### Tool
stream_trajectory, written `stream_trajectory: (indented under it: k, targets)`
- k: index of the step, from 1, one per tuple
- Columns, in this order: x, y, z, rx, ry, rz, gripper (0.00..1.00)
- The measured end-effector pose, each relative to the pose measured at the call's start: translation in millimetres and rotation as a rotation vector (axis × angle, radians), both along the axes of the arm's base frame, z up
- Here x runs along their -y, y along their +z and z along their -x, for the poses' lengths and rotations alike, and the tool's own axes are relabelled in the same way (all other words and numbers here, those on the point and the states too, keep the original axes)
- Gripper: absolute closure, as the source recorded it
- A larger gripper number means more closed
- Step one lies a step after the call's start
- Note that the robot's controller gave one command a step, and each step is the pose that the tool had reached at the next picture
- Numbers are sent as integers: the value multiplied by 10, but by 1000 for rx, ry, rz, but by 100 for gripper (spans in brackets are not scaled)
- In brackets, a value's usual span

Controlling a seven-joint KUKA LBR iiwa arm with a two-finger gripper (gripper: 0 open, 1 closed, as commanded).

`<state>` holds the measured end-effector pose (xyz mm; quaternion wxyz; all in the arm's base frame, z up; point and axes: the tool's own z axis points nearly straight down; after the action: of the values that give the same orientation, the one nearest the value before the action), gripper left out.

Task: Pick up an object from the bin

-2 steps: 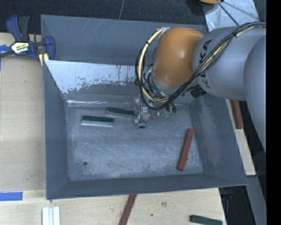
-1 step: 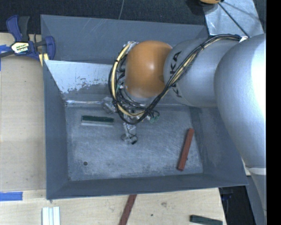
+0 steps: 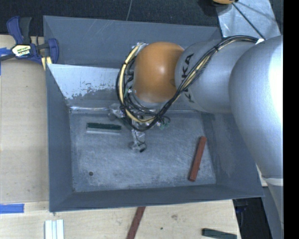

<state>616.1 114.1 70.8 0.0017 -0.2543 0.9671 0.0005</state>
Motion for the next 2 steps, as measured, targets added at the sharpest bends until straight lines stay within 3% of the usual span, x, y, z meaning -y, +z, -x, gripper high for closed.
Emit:
stream_trajectory:
  k: [1, 2]
  targets:
    - [-915, 8, 134, 3, -238, -3, 100]
    - [-913, 8, 133, 3, -238, -3, 100]
